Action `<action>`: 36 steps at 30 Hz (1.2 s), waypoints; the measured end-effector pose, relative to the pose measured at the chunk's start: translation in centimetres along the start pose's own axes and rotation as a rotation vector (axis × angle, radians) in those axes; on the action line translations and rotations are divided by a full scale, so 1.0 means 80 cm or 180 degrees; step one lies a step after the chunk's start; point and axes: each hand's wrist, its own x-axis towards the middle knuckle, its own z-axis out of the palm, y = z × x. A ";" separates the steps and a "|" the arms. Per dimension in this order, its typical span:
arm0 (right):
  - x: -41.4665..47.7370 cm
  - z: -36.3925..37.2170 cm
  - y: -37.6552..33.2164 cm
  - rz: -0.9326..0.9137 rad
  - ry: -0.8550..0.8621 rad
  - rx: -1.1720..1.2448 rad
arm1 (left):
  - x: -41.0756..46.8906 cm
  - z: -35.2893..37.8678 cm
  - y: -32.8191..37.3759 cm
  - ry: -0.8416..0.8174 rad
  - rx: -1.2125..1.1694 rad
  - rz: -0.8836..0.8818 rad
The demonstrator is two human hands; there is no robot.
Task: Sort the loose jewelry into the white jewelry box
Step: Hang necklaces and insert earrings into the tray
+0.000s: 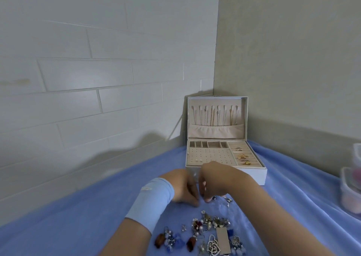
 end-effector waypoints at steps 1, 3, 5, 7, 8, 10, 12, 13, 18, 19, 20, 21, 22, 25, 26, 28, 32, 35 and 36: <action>0.000 0.000 0.000 0.0012 0.0022 0.0037 | 0.002 0.001 -0.001 0.0009 0.0002 0.0026; -0.004 -0.007 0.000 -0.0012 -0.0011 0.0188 | 0.004 0.001 -0.003 0.0006 -0.0036 0.0063; -0.010 -0.015 0.004 -0.0091 0.0002 0.0405 | 0.002 -0.002 -0.006 0.0000 -0.0169 0.0081; -0.015 -0.025 0.010 -0.0178 0.0199 0.0672 | -0.001 -0.010 -0.010 0.0095 -0.0539 0.0089; -0.016 -0.031 0.013 -0.0202 0.0359 0.0848 | -0.002 -0.014 -0.011 0.0198 -0.0837 0.0092; -0.018 -0.040 0.021 -0.0216 0.0677 0.1278 | -0.004 -0.022 -0.012 0.0568 -0.1449 0.0094; -0.019 -0.045 0.025 -0.0218 0.0990 0.1697 | -0.004 -0.026 -0.010 0.1016 -0.1881 0.0121; -0.019 -0.047 0.026 -0.0227 0.1140 0.1885 | -0.003 -0.027 -0.008 0.1165 -0.1992 0.0147; -0.017 -0.051 0.026 -0.0349 0.1479 0.2213 | 0.007 -0.033 0.003 0.1387 -0.2237 0.0285; -0.016 -0.052 0.028 -0.0362 0.1526 0.2237 | 0.008 -0.037 0.004 0.1395 -0.2282 0.0303; -0.015 -0.053 0.030 -0.0368 0.1585 0.2265 | 0.010 -0.040 0.006 0.1393 -0.2332 0.0331; -0.014 -0.054 0.032 -0.0374 0.1642 0.2288 | 0.011 -0.043 0.007 0.1375 -0.2388 0.0386; -0.014 -0.054 0.035 -0.0383 0.1677 0.2315 | 0.011 -0.047 0.007 0.1339 -0.2459 0.0464; -0.010 -0.054 0.040 -0.0495 0.1574 0.2641 | 0.012 -0.055 0.002 0.1089 -0.2722 0.0732; -0.008 -0.053 0.041 -0.0543 0.1484 0.2812 | 0.013 -0.058 -0.001 0.1029 -0.2783 0.0769; -0.004 -0.051 0.043 -0.0574 0.1335 0.3130 | 0.018 -0.061 -0.005 0.1038 -0.2874 0.0752; 0.007 -0.043 0.043 -0.0436 0.1302 0.3531 | 0.029 -0.060 -0.008 0.1201 -0.2832 0.0718; 0.016 -0.038 0.037 -0.0220 0.1392 0.3781 | 0.034 -0.057 -0.013 0.1286 -0.2800 0.0690; 0.017 -0.038 0.034 -0.0159 0.1521 0.3800 | 0.035 -0.056 -0.016 0.1318 -0.2736 0.0654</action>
